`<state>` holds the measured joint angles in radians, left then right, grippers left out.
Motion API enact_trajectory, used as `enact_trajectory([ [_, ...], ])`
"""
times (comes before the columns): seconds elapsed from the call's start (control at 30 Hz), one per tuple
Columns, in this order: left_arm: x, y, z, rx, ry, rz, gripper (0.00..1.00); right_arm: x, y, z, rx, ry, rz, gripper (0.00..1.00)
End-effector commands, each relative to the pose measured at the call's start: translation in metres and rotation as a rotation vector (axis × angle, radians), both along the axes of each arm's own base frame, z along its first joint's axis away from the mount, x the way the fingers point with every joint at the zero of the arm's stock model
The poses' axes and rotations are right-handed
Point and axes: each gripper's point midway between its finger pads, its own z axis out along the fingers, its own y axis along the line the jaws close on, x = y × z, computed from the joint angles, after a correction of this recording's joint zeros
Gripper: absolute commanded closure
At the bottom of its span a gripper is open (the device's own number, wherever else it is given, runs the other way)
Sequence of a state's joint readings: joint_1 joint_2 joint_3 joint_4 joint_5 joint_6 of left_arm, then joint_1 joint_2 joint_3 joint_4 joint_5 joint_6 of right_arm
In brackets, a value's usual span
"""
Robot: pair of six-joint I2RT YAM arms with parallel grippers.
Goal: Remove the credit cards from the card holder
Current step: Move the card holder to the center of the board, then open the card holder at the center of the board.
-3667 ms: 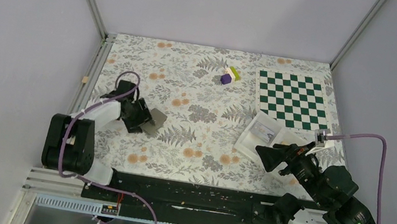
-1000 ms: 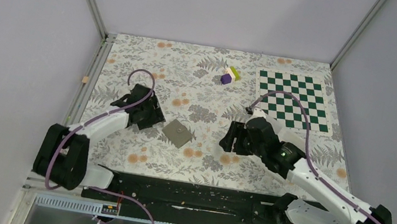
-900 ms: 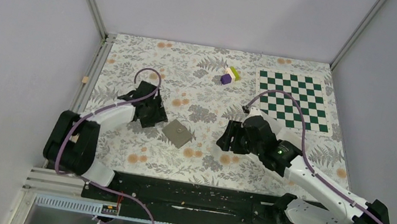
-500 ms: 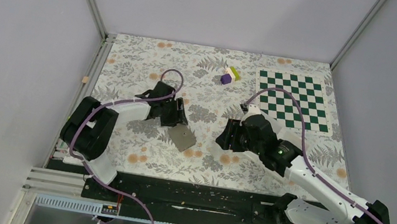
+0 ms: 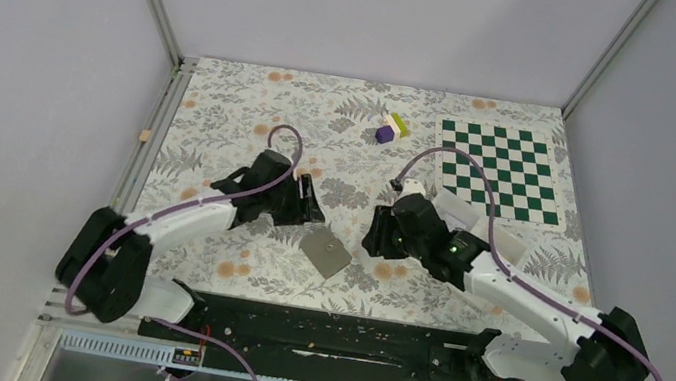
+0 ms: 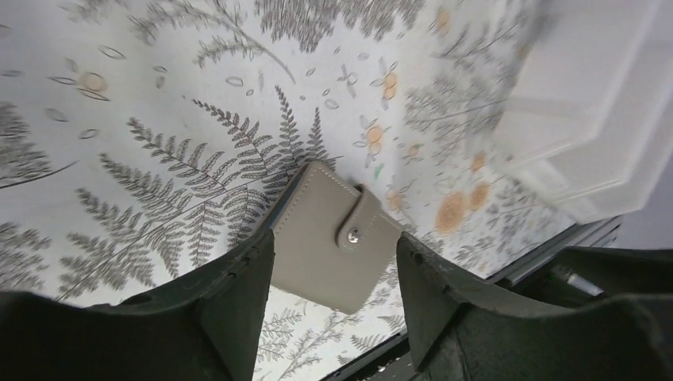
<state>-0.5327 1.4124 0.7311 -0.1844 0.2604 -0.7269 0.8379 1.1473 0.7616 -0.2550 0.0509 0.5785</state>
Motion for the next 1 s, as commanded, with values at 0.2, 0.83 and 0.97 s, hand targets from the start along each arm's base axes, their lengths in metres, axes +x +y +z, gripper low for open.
enact_trajectory([
  [0.2, -0.03, 0.017, 0.009, -0.183, 0.013, 0.171, 0.47, 0.021, 0.052, -0.01, -0.054, -0.123, 0.085, 0.57],
  [0.83, -0.041, 0.014, -0.035, -0.181, 0.116, 0.177, 0.59, 0.03, 0.091, -0.045, -0.2, -0.286, 0.192, 0.51],
  [0.97, -0.043, 0.015, -0.043, -0.173, 0.141, 0.182, 0.62, 0.028, 0.099, -0.054, -0.229, -0.298, 0.228, 0.54],
])
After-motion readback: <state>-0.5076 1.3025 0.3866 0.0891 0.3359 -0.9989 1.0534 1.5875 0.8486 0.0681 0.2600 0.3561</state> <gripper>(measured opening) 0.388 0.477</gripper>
